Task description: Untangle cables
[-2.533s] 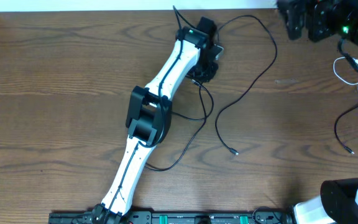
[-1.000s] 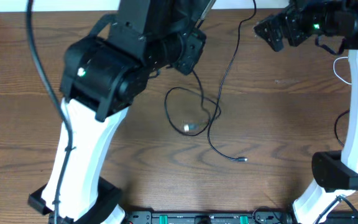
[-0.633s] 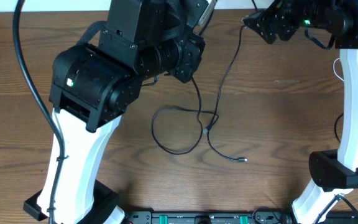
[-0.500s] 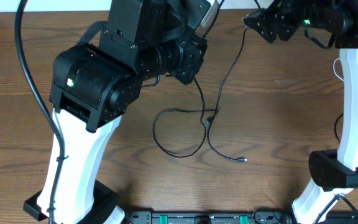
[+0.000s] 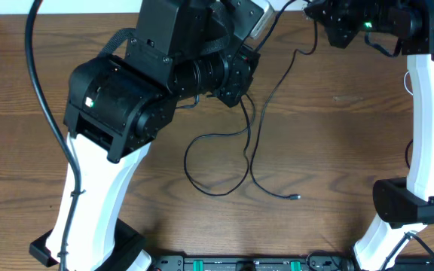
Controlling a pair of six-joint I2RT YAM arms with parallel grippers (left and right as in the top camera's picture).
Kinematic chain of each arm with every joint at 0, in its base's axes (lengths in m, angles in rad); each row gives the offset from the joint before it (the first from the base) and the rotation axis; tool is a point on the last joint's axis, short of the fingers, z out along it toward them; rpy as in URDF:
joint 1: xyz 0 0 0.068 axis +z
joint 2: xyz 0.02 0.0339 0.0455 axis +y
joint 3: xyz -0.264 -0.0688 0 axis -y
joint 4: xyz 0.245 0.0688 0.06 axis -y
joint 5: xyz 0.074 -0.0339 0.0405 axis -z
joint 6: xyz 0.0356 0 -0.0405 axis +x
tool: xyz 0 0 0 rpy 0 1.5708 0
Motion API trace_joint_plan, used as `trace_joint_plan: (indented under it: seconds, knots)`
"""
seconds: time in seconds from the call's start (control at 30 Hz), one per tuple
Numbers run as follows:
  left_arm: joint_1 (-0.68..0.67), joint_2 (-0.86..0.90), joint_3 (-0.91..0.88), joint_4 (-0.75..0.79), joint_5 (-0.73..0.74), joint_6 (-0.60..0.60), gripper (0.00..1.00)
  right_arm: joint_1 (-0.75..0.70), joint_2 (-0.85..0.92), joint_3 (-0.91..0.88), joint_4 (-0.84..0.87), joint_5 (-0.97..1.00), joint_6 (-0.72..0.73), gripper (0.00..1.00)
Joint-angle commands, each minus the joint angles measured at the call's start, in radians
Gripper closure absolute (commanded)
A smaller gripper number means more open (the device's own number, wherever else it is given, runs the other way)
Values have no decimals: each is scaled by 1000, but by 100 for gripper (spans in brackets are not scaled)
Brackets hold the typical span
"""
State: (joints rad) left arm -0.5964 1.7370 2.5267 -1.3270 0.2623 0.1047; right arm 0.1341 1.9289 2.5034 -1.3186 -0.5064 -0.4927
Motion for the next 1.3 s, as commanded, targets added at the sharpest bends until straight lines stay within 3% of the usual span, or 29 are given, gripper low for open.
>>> trace_joint_plan:
  seconds: [0.0, 0.07, 0.1, 0.13, 0.17, 0.3, 0.53, 0.7, 0.87, 1.03, 1.27]
  knots:
    - [0, -26, 18, 5, -61, -5, 93, -25, 11, 2, -2, 151, 73, 99]
    - [0, -26, 18, 8, -71, -5, 93, -35, 11, 2, -4, 188, 74, 99]
    - [2, -26, 18, 8, -103, -5, 39, -37, 10, 2, -5, 224, 76, 99]
    - [6, -26, 18, 8, -143, -5, 9, -37, 10, 2, -4, 254, 84, 99]
    - [7, -26, 18, 9, -180, -3, 1, -37, 9, 2, 0, 278, 95, 99]
    - [7, -26, 17, 20, -284, 36, 1, -71, -10, 2, 18, 299, 96, 99]
    - [79, -19, 17, 63, -322, 39, 0, -220, -130, 2, 29, 381, 146, 99]
    - [142, 0, 17, 73, -241, 35, 0, -444, -303, 2, 38, 520, 164, 99]
    - [143, 27, 17, 102, -187, 35, 0, -673, -418, 2, 86, 521, 185, 99]
    - [143, 42, 17, 93, -157, 27, 0, -726, -358, -5, 98, 517, 241, 99]
    - [143, 39, 17, 47, -138, 25, 0, -741, -235, -146, 222, 728, 298, 99]
